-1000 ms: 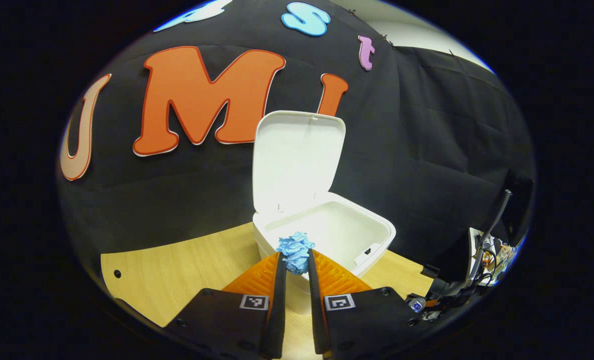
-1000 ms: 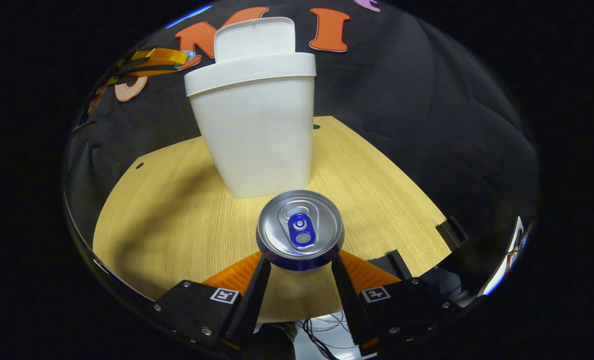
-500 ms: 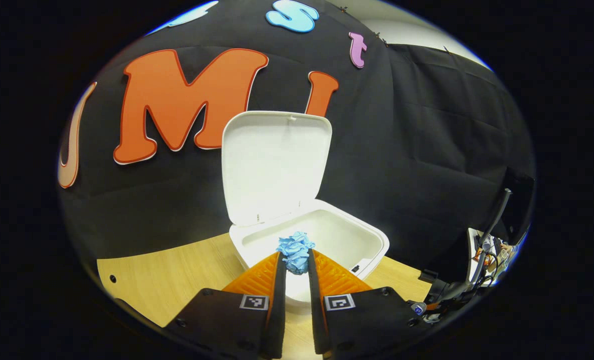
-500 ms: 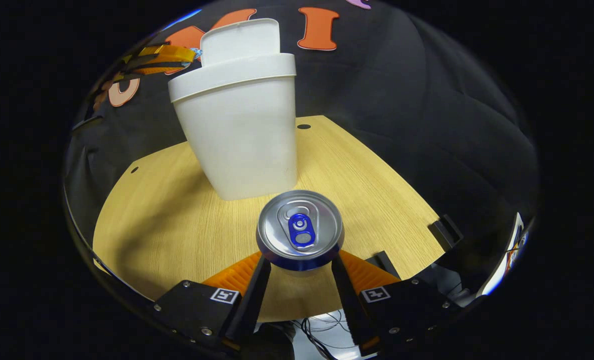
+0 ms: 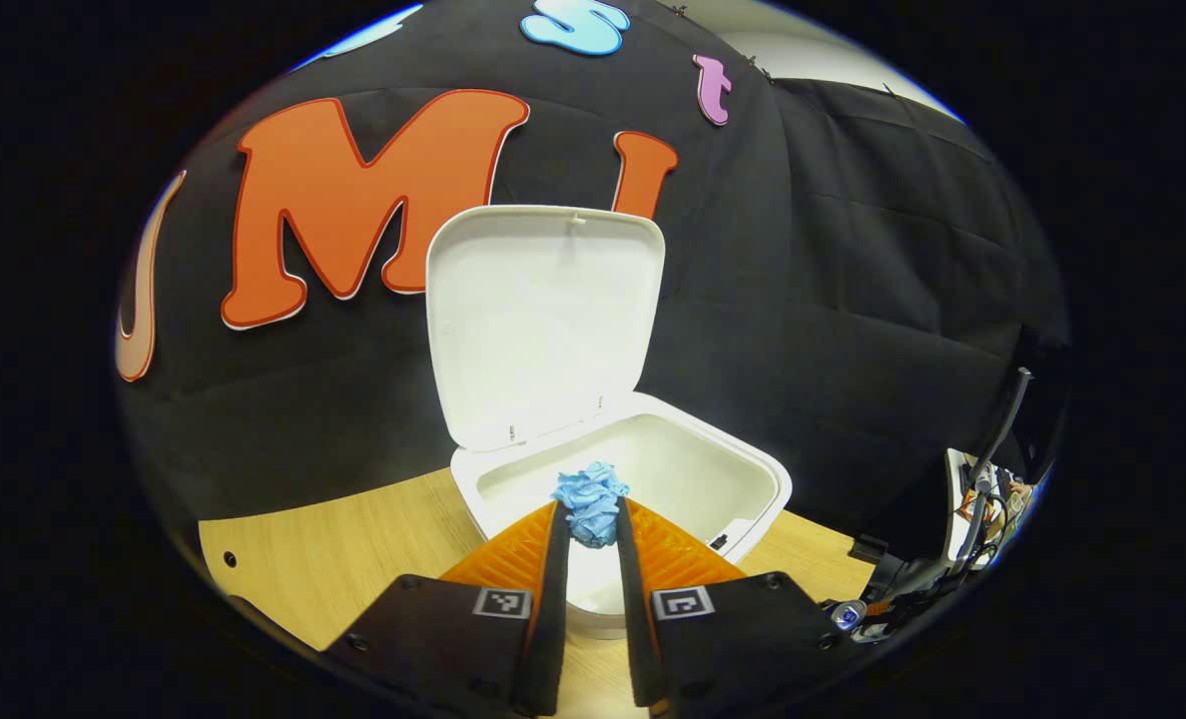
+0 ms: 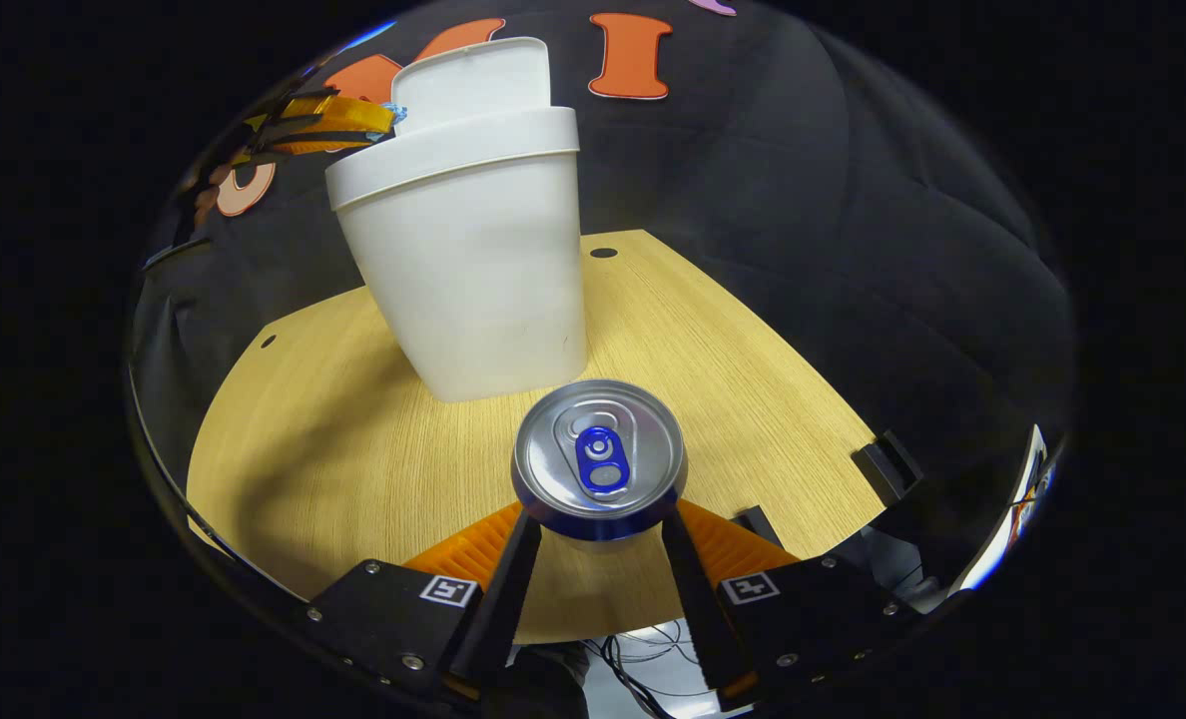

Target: Press the lid of the desktop garbage bin to open it, pick up the crumpled paper on the desktop and throw it into the bin, then pick up the pop can on the desktop and drop it into the bin, and finally close the garbage bin lid.

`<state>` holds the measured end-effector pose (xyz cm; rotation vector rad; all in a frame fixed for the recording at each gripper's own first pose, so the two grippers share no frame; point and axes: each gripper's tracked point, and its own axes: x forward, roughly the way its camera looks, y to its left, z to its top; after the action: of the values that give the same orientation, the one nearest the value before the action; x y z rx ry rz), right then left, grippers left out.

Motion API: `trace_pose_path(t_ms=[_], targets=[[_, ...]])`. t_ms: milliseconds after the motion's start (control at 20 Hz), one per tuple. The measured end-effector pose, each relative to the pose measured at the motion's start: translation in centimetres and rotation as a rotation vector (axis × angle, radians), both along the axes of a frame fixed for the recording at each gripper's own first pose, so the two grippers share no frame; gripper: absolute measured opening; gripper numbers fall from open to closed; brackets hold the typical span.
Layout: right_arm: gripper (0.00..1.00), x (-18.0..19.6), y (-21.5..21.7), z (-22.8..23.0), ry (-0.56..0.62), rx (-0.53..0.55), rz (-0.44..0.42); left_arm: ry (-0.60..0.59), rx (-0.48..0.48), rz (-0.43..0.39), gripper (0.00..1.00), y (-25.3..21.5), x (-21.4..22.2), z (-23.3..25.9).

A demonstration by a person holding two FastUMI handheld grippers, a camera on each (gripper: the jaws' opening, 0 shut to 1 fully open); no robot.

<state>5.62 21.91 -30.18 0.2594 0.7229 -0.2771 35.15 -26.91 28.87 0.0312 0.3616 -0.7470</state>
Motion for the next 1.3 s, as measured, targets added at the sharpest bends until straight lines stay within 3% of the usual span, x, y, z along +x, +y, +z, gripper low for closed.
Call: trace_pose_path(t_ms=[50, 150, 200, 250, 350, 500, 650, 700, 750, 1000, 1300], targets=[[0.74, 0.0, 0.0, 0.0, 0.000, -0.003, 0.000, 0.002, 0.001, 0.002, 0.31, -0.1, 0.0, -0.1], [0.70, 0.0, -0.1, 0.0, -0.004, -0.003, 0.002, 0.008, 0.006, 0.003, 0.34, -0.1, 0.0, -0.4], [0.74, 0.1, -0.1, 0.1, -0.007, -0.004, 0.004, 0.010, 0.010, 0.004, 0.34, 0.1, -0.1, -0.5], [0.70, 0.1, -0.1, 0.1, -0.010, -0.005, 0.003, 0.007, 0.014, 0.009, 0.34, 0.2, -0.1, -0.5], [0.74, 0.2, -0.2, 0.2, -0.016, -0.010, 0.006, 0.002, 0.010, 0.004, 0.36, 0.1, -0.2, -0.3], [0.74, 0.4, -0.5, 0.7, -0.030, -0.023, 0.010, -0.015, 0.000, 0.000, 0.65, 0.1, -0.6, 0.3], [0.74, 1.1, -0.6, 2.1, -0.054, -0.036, 0.014, -0.024, -0.009, 0.008, 0.71, 0.8, -0.7, 0.6], [0.74, 1.3, -0.6, 2.6, -0.064, -0.038, 0.016, -0.028, -0.011, 0.011, 0.82, 1.0, -0.7, 0.7], [0.70, 1.7, -0.8, 3.2, -0.076, -0.042, 0.019, -0.031, -0.012, 0.014, 0.83, 1.3, -0.8, 0.7], [0.74, 3.3, -1.5, 6.9, -0.140, -0.069, 0.036, -0.067, -0.016, 0.028, 0.95, 2.8, -1.7, 1.0], [0.74, 5.0, -2.0, 12.3, -0.216, -0.069, 0.039, -0.079, -0.013, 0.077, 0.97, 6.2, -2.1, 0.3]])
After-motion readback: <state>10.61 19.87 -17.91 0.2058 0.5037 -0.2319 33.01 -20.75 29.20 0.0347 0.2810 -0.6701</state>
